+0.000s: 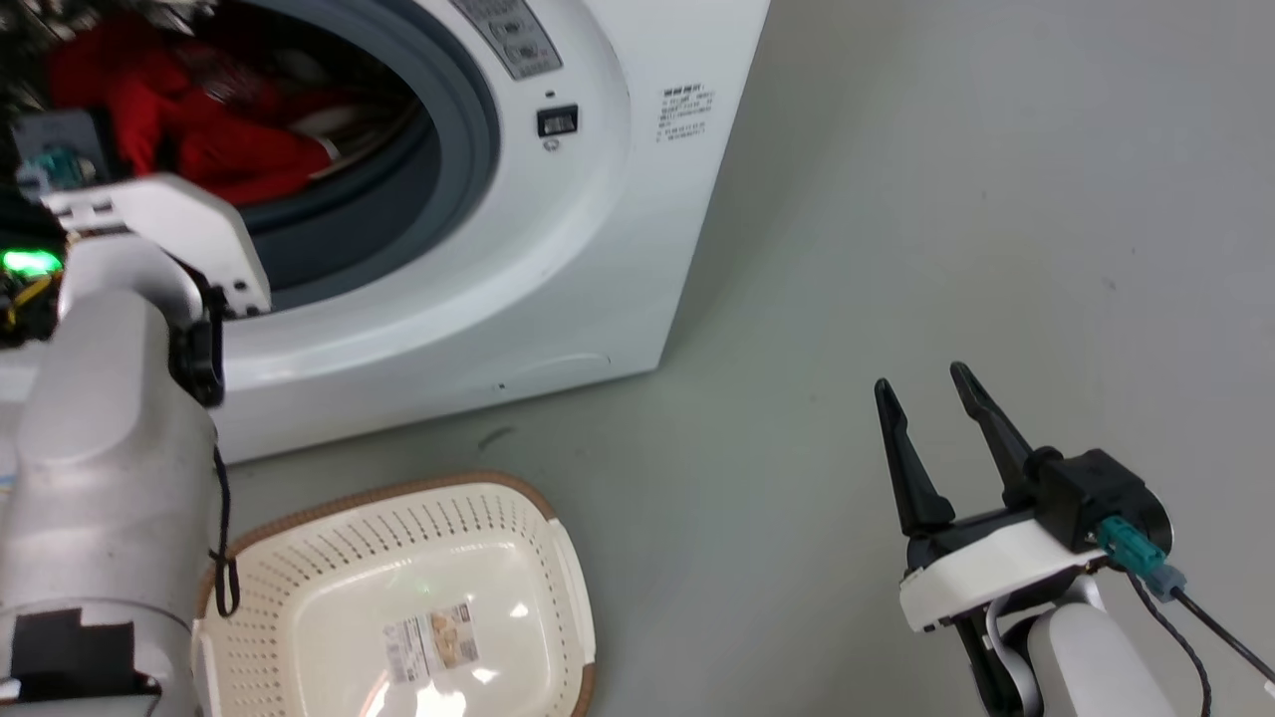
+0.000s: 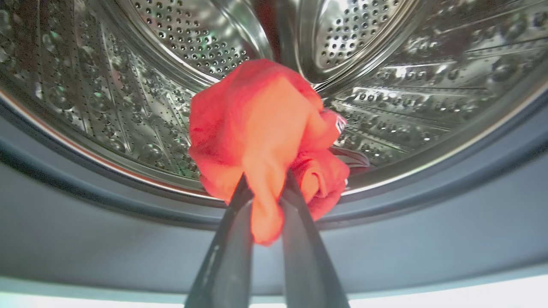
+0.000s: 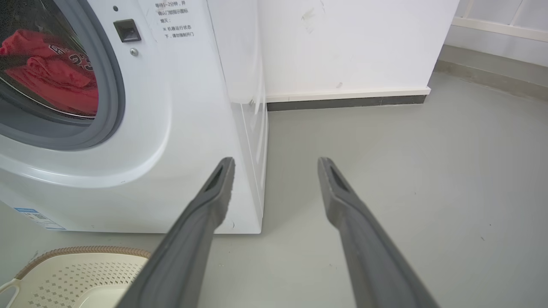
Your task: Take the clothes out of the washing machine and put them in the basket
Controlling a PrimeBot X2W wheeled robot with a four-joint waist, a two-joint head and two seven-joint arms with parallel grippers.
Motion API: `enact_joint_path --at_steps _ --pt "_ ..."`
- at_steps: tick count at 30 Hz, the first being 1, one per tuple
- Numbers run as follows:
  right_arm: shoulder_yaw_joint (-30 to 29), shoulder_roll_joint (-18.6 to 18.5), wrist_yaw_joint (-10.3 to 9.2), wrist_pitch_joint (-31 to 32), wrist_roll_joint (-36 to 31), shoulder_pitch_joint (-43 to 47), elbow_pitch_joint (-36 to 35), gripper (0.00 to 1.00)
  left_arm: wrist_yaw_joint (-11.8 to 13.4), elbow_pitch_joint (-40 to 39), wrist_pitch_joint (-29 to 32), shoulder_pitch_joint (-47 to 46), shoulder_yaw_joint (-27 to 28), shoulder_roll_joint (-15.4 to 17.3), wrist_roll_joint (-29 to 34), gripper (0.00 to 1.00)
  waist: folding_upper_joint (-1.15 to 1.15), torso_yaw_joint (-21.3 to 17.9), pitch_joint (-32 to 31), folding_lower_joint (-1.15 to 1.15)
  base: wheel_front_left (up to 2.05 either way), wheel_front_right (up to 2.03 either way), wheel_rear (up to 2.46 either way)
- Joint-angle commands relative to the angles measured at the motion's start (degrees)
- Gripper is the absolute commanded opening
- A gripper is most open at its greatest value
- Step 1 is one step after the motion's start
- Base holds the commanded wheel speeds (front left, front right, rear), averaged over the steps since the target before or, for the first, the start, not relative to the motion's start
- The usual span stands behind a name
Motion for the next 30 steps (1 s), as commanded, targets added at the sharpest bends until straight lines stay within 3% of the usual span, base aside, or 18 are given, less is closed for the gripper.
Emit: enact_joint_path --at_steps 1,13,17,22,30 --pt "-0.2 0.02 -0.04 -0.12 -0.39 1.02 0.27 1.0 -0.45 0.55 -1.09 1.49 0.36 -0.18 -0.82 0.0 0.0 1.62 -4.59 0.01 0.0 0.0 0.0" --pt "-1.95 0.03 -0.04 1.04 -2.23 5.25 -0.35 1.0 -4.63 1.25 -9.92 8.51 1.44 -1.96 -4.14 0.0 0.0 4.19 -12.66 0.01 0.0 0.0 0.0" --pt "-2.62 0.03 -0.04 1.86 -2.63 6.48 -1.09 1.0 -4.64 -1.33 -11.37 11.22 1.19 -2.9 -4.12 0.0 0.0 5.62 -14.61 0.01 0.0 0.0 0.0" --pt "-3.02 0.03 -0.04 2.98 -3.04 7.59 -2.29 1.0 -4.46 -7.69 -11.9 15.57 1.13 -4.8 -4.15 0.0 0.0 7.26 -16.8 0.01 0.0 0.0 0.0" --pt "-3.68 0.04 -0.04 4.63 -3.69 9.87 -4.56 1.0 -2.96 -26.91 -11.86 27.92 1.88 -7.88 -3.86 0.0 0.0 9.06 -19.29 0.01 0.0 0.0 0.0"
